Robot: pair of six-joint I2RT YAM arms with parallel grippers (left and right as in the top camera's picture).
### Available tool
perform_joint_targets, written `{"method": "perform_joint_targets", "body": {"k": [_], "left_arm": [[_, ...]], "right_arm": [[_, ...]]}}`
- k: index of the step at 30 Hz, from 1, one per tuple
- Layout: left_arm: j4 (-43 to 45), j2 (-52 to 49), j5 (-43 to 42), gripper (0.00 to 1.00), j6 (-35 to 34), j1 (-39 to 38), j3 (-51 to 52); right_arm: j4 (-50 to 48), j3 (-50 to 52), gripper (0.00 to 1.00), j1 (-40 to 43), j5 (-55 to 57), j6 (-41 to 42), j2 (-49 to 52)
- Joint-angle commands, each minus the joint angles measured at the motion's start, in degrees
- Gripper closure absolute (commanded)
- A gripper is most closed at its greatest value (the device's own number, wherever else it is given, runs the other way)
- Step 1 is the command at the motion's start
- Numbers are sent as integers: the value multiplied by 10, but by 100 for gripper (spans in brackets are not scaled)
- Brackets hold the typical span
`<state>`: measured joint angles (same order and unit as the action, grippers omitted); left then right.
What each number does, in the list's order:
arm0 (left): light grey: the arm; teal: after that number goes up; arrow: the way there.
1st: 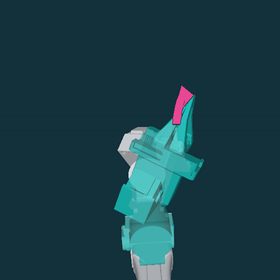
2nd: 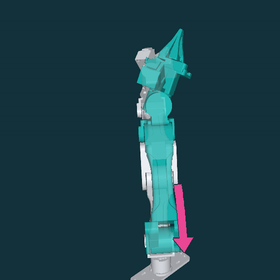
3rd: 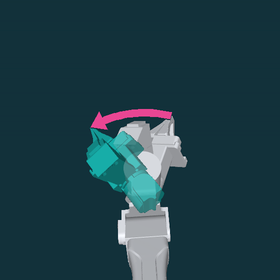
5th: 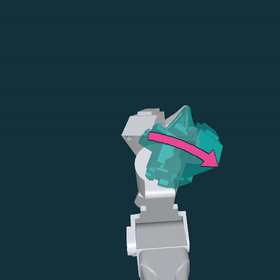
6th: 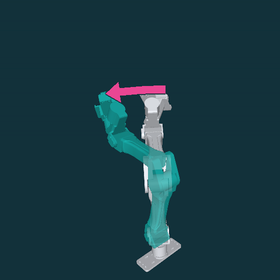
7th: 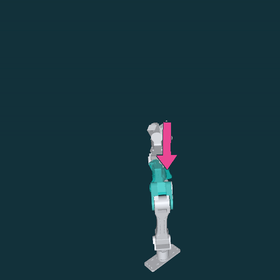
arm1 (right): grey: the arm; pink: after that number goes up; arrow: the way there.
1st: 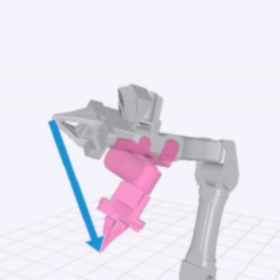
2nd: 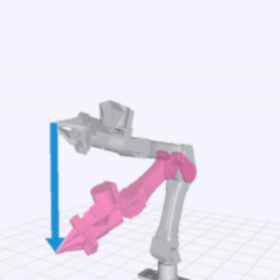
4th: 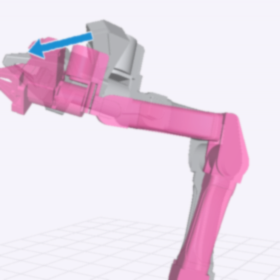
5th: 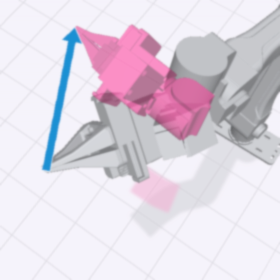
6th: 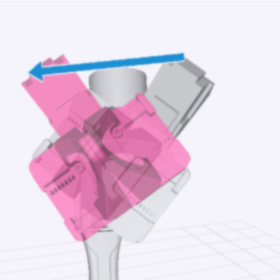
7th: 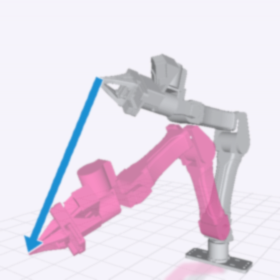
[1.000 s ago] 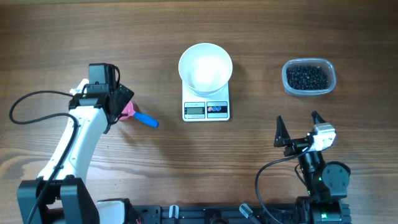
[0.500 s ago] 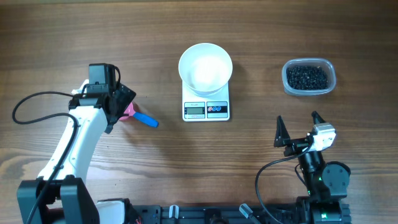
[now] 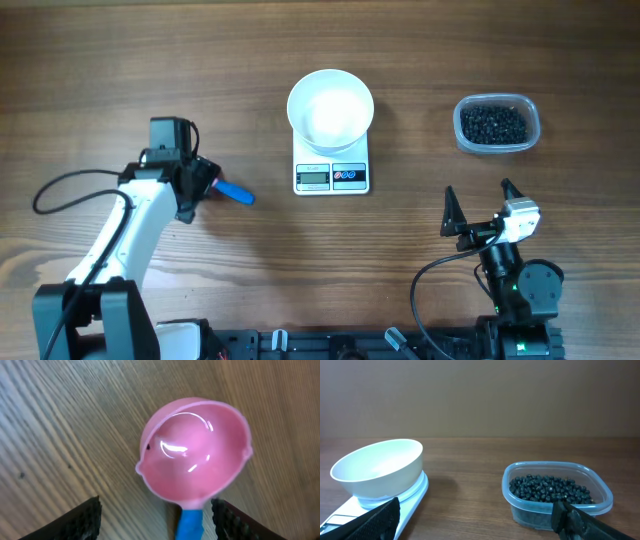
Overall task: Scoop item into bowl and weigh 150g on scale
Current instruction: 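Move the left gripper over the pink scoop and lower onto it, then grasp the pink scoop's rim with the left gripper and lift it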
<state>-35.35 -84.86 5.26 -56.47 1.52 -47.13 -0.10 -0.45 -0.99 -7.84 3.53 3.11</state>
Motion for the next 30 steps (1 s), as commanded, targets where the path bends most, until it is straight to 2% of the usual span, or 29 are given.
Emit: {"method": "perform_joint_targets", "body": {"k": [1, 5, 11, 15, 17, 23, 25, 30], "left_arm": [[30, -4, 17, 23, -25, 2, 32], [52, -5, 68, 23, -25, 2, 42], [89, -40, 79, 38, -25, 2, 43], [103, -66, 79, 71, -25, 2, 43], [103, -68, 79, 96, -25, 2, 43], [110, -68, 71, 96, -20, 3, 43], [107, -62, 38, 96, 17, 3, 43], [59, 21, 20, 96, 20, 2, 43]], "right_arm": [[-3, 1, 0, -3, 4, -4, 0], [-3, 1, 0, -3, 4, -4, 0], [-3, 1, 0, -3, 4, -4, 0], [-3, 1, 0, -3, 4, -4, 0], [-3, 1, 0, -3, 4, -4, 0], [-3, 1, 1, -3, 4, -4, 0], [-3, 1, 0, -3, 4, -4, 0], [-3, 1, 0, -3, 4, -4, 0]]}}
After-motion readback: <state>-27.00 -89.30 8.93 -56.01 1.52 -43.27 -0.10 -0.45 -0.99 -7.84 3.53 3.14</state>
